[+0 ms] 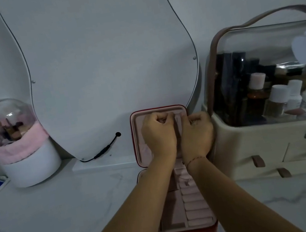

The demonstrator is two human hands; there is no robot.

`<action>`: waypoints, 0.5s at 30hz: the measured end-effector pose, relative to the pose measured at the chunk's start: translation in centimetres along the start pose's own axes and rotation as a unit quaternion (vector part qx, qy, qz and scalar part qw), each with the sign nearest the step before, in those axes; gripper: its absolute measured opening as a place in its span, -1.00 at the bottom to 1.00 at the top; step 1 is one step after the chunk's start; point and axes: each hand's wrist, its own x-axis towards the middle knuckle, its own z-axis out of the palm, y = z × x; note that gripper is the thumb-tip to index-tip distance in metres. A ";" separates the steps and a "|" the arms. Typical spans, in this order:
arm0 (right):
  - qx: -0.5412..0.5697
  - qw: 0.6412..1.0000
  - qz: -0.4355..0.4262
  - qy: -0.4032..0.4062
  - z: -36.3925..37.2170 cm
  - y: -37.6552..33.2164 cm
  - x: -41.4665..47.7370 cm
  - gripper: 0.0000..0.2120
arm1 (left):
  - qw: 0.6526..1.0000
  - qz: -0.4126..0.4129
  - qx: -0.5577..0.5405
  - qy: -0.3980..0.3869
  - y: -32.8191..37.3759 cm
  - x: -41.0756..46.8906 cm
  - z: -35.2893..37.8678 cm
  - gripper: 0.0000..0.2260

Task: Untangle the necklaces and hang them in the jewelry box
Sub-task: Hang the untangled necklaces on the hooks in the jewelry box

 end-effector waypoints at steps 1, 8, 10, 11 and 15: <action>-0.010 1.000 -0.007 0.002 0.1 0.2 0.0 -0.81 | 1.000 0.002 0.007 0.003 -0.1 -0.1 0.1 -0.89; -0.125 0.990 -0.058 -0.043 -0.4 0.5 -0.4 -0.83 | 0.997 0.020 0.068 -0.044 -0.6 -1.5 -1.2 -0.88; -0.145 0.984 -0.055 -0.090 -1.2 0.6 -0.7 -0.86 | 0.992 0.007 0.085 -0.094 -0.8 -1.9 -2.3 -0.89; -0.144 0.980 -0.041 -0.131 -1.7 0.7 -0.9 -0.89 | 0.990 -0.006 0.077 -0.120 -0.9 -2.0 -2.8 -0.89; -0.039 0.937 0.057 -0.341 -4.0 -0.4 -2.5 -0.87 | 0.979 -0.072 -0.027 -0.190 0.3 -2.1 -4.5 -0.87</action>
